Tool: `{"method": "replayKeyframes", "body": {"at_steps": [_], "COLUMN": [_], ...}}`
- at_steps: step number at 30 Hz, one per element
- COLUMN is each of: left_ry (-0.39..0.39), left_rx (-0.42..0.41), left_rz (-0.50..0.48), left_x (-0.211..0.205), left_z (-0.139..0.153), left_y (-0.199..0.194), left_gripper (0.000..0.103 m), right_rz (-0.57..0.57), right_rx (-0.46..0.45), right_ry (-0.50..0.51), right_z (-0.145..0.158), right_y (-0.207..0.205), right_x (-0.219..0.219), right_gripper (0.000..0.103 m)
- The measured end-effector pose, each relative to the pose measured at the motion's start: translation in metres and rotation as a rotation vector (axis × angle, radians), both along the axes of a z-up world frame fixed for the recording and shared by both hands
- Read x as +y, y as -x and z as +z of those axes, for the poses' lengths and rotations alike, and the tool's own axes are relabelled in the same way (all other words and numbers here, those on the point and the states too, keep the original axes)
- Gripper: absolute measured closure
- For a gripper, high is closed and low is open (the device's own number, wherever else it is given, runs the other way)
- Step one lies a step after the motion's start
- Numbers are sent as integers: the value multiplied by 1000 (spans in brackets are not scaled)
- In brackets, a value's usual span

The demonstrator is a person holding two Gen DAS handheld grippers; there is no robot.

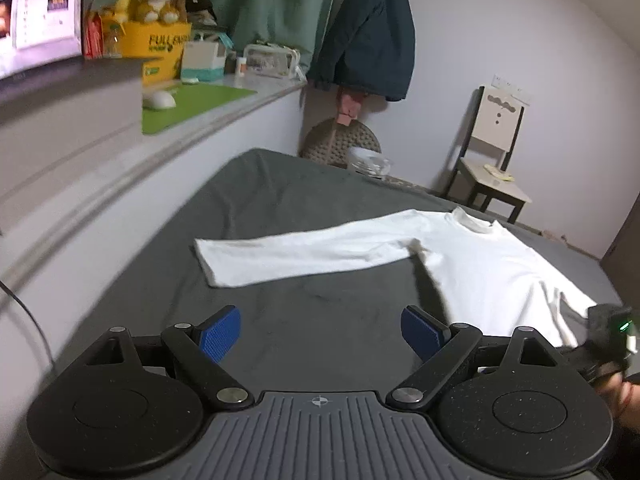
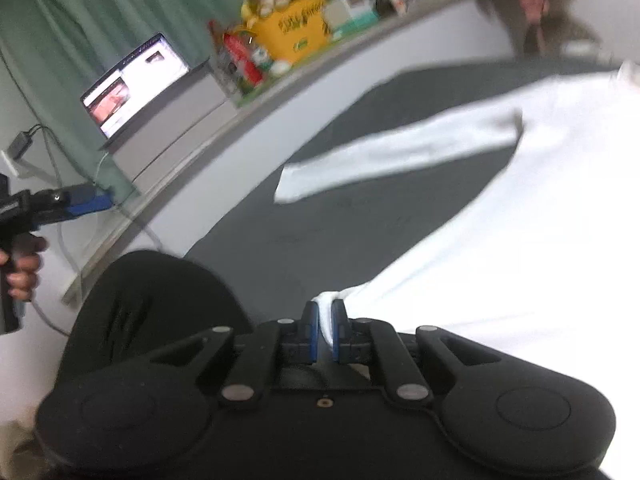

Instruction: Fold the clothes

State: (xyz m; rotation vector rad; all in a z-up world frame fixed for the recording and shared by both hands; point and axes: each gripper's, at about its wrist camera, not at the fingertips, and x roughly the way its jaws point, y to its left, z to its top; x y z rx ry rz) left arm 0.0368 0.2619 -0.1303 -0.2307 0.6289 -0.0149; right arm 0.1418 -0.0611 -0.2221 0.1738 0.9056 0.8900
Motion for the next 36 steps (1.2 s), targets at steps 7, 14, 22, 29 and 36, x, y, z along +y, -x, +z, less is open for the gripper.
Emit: {"method": "replayKeyframes", "body": {"at_steps": [7,14,22,29,36], "left_ry": [2,-138,-343,-312,-321], "left_rx": [-27,-43,13,47,98], "left_rz": [-99,-271,-363,-414,-418], "left_x": [-44,-106,-184,-213,-215], "left_z": [-5,5,20,27,17], "left_y": [-35,-83,-137,-145,-142], "left_gripper": [14,14,14,14,14], "right_rz": [-25,-176,-113,-12,7], "right_rx": [118,-78,93,231,225], "right_ry": [162,279,951,978,1054], "right_z": [-48,41,55,15,-17], "right_y": [7,31,17,8,4], "right_x": [14,-85,-223,-239,-235], "right_gripper": [83,48,52,57,98]}}
